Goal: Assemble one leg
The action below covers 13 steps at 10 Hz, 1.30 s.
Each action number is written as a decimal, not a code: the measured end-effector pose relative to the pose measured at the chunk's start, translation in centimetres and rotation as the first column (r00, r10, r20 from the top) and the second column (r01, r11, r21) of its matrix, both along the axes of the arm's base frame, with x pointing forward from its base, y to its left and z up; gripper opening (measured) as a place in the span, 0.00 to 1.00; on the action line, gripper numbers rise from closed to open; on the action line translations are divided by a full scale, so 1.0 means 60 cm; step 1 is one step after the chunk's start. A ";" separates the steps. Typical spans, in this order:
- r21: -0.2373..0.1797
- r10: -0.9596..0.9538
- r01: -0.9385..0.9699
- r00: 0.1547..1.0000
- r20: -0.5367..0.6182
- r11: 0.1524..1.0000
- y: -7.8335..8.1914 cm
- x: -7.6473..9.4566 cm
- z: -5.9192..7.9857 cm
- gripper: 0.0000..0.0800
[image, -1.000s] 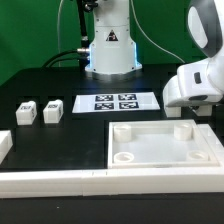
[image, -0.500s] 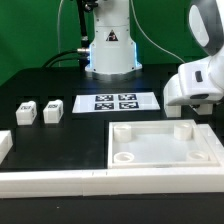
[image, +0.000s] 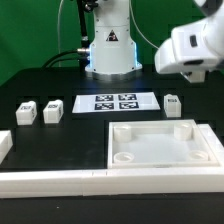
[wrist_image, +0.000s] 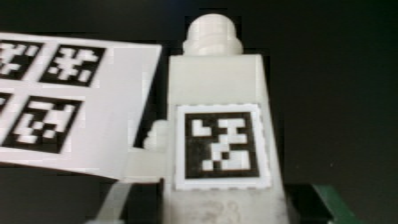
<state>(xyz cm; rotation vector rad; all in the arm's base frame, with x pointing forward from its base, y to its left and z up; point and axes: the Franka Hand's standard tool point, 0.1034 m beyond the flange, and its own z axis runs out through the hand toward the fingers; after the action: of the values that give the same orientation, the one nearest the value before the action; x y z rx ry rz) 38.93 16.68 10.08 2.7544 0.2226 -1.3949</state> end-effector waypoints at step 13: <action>0.173 -0.075 -0.102 0.612 0.787 0.980 -0.084 0.210 0.053 0.37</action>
Offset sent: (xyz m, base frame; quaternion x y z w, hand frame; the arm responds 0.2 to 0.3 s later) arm 0.0000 0.0000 0.0000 0.0000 0.0899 0.0000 0.9960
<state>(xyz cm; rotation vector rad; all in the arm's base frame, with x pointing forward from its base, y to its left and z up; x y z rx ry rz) 51.51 11.63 13.25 3.1911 0.3402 -0.0090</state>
